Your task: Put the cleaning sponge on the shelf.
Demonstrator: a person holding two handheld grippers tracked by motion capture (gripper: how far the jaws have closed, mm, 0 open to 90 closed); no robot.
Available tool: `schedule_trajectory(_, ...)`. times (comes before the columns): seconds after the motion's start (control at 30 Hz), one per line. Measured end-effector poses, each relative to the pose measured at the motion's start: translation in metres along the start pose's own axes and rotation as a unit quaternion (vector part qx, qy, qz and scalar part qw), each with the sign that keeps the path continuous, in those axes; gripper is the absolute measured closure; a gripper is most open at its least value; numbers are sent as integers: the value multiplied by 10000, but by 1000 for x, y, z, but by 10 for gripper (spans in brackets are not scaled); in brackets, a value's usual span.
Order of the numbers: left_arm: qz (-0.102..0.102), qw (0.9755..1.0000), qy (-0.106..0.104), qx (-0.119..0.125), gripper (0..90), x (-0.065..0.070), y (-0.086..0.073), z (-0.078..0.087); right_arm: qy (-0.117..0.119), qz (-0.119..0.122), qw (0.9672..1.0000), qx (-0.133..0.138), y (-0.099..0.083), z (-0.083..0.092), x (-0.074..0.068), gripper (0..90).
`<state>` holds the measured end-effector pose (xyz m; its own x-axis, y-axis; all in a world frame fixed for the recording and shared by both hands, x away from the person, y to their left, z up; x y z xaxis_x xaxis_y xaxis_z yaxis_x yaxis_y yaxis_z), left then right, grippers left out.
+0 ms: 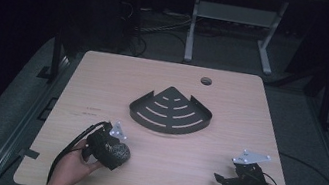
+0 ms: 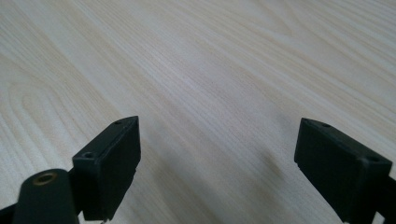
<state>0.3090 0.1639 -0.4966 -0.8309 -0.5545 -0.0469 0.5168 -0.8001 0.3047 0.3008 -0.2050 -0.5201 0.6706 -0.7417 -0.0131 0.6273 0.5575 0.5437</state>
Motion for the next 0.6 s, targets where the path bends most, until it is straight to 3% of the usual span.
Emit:
schedule_trajectory(0.43,33,9999,-95,-90,207,-1,4,-7,11,1,10000,9,0,0,0,140)
schedule_trajectory(0.6,-30,9996,-64,-285,217,0,2,-13,23,33,10000,-1,0,-1,-1,140)
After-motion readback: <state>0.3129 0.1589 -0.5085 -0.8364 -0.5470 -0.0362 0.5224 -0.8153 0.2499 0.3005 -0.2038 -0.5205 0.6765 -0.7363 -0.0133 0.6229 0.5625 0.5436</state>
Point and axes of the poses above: each handheld gripper's, and its own axes: z roughly backward along the jaws, y roughly out of its top, x roughly to its right, the point moved 8 cm from there along -z, roughly forward along the jaws, and after that the axes turned 8 degrees about -x, right-handed, at the moved point
